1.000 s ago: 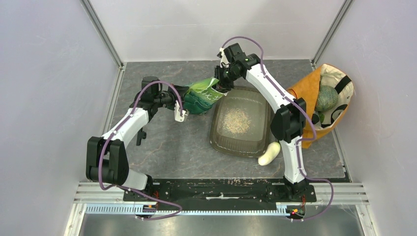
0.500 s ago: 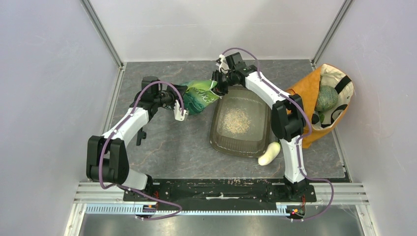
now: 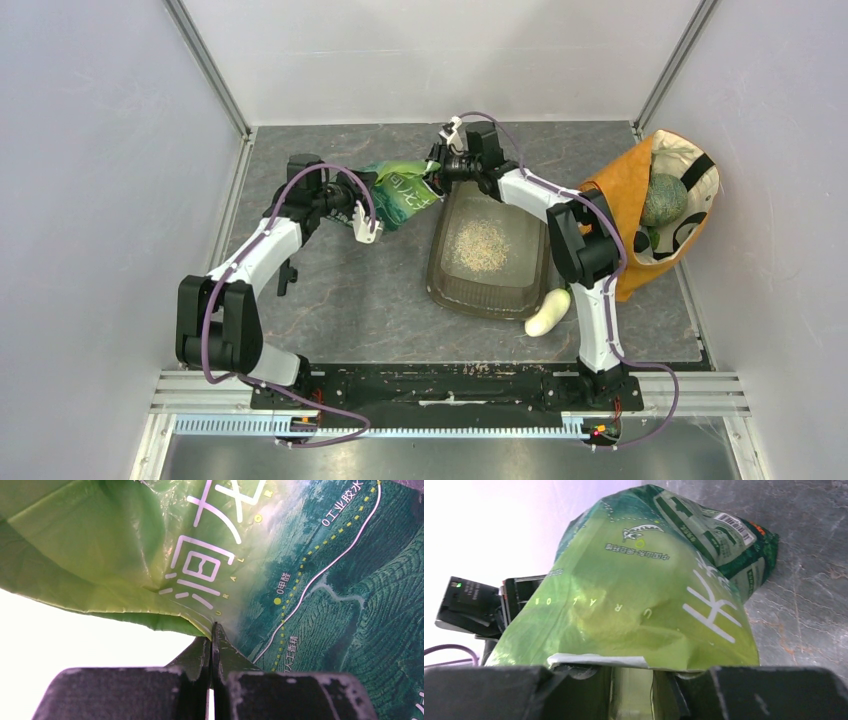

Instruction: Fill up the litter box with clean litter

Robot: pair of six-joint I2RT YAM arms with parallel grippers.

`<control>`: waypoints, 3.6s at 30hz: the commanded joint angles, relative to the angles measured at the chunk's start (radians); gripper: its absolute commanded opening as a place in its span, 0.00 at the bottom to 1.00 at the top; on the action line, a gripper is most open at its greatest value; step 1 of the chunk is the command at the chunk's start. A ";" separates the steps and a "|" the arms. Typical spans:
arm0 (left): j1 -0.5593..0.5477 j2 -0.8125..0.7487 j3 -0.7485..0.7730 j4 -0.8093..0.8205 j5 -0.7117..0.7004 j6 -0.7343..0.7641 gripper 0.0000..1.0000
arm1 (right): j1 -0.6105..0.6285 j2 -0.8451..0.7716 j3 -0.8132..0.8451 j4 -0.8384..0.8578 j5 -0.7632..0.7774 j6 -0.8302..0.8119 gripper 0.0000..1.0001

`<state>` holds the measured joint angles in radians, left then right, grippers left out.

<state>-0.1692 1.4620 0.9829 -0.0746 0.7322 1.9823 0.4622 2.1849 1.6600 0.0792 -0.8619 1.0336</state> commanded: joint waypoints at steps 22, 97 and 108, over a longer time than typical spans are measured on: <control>-0.004 0.038 0.092 0.070 0.098 -0.004 0.02 | -0.121 -0.363 -0.309 0.341 -0.144 0.190 0.00; -0.029 0.080 0.125 0.039 0.093 0.047 0.02 | -0.373 -0.731 -0.117 -1.200 0.504 -1.093 0.00; -0.030 0.066 0.111 0.043 0.096 0.054 0.02 | -0.300 -0.691 0.182 -1.235 0.394 -1.135 0.00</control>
<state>-0.1894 1.5620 1.0744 -0.0765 0.8093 1.9846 0.1654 1.4769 1.6932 -1.1641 -0.3679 -0.1055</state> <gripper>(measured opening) 0.033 0.337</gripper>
